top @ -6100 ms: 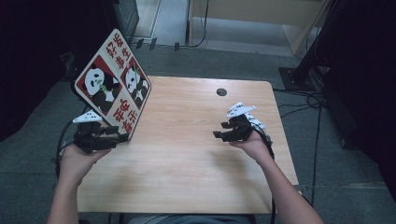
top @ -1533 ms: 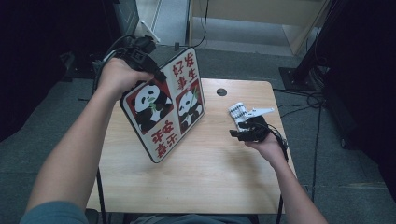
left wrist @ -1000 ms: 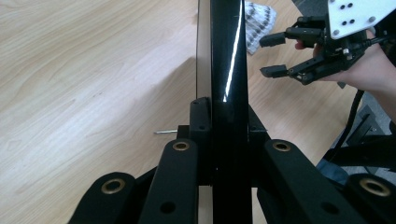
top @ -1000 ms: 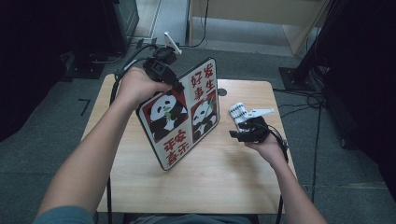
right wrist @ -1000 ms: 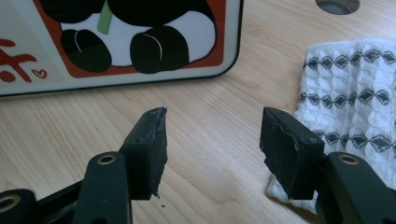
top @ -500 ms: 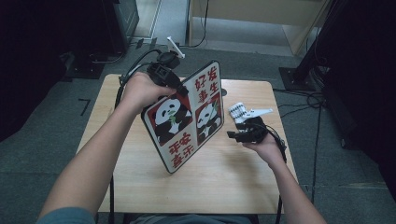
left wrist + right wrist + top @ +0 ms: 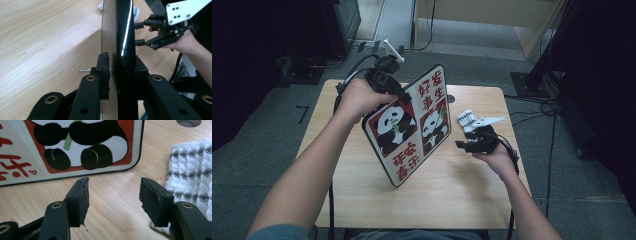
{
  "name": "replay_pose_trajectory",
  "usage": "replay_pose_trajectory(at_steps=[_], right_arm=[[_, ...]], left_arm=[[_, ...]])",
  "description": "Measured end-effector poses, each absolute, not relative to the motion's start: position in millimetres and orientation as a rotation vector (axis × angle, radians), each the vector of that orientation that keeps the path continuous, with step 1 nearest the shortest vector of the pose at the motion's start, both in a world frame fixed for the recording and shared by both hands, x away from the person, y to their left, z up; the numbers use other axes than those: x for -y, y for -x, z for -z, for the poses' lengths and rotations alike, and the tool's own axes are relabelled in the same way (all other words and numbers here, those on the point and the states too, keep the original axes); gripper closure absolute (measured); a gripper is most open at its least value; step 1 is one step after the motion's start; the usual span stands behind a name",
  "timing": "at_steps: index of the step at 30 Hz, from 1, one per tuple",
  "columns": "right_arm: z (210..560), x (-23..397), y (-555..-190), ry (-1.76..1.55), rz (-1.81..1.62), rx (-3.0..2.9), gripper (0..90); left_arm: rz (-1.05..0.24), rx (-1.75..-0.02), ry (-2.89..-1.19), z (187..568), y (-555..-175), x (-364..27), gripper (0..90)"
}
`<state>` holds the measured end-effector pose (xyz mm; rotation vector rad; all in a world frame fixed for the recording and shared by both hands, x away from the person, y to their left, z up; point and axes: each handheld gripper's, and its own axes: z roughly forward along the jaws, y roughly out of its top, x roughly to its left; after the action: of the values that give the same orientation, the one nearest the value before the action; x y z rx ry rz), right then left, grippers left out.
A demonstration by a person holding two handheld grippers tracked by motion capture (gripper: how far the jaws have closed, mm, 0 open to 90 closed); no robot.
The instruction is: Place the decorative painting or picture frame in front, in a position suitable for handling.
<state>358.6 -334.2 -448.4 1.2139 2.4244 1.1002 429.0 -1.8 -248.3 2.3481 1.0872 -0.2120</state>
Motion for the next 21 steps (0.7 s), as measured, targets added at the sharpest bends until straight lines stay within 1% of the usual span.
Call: replay_pose_trajectory(at_steps=[8,15,21], right_arm=[[448,335,-359,-1.215,-1.105,-2.426,42.4],[449,335,-360,-1.216,-1.105,-2.425,42.4],[448,337,-361,-1.226,-1.112,-2.42,42.3]], left_arm=[[0.216,-1.091,-2.29,243,-422,-16,67.2],[0.251,-1.078,-2.218,242,-411,-34,61.7],[0.247,-1.061,-2.194,241,-399,-47,58.6]])
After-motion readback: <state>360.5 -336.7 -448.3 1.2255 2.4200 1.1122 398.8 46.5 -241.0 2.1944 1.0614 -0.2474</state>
